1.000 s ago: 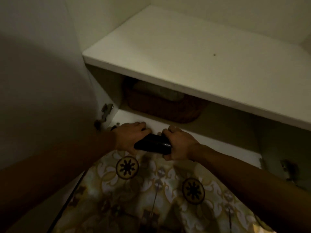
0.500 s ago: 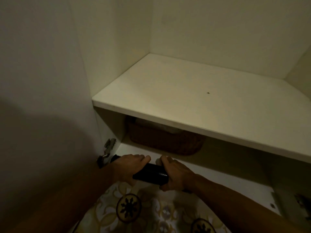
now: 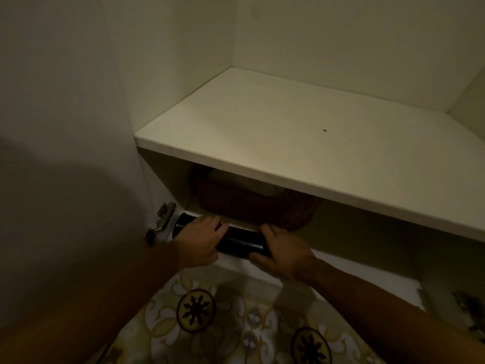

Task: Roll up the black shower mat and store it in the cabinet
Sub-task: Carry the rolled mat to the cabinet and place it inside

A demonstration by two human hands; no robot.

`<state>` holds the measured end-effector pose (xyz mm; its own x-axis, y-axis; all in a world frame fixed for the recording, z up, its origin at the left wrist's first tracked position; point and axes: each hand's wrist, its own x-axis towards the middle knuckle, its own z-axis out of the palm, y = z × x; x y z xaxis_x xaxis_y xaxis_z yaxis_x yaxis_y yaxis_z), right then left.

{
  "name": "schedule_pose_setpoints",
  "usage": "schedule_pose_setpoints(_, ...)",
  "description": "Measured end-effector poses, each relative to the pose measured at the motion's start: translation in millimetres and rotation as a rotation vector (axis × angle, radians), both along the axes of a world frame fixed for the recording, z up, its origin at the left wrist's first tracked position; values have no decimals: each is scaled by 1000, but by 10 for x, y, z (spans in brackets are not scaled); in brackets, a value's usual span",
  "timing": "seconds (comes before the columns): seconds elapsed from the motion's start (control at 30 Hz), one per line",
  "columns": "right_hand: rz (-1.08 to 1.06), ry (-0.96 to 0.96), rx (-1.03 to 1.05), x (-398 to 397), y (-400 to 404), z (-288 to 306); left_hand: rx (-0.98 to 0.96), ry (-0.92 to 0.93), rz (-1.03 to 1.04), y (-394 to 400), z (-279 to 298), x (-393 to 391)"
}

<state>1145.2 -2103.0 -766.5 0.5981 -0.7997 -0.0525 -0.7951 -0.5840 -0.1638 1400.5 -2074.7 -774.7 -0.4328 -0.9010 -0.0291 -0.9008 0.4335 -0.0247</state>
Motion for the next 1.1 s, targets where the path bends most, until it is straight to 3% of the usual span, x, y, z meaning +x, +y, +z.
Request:
schedule_pose_setpoints(0.33, -98, 163, -91, -248, 8, -74, -38, -262, 123, -121, -45, -99)
schedule_pose_setpoints(1.1, -61, 215, -42, -87, 53, 21, -27, -287, 97, 41, 32, -9)
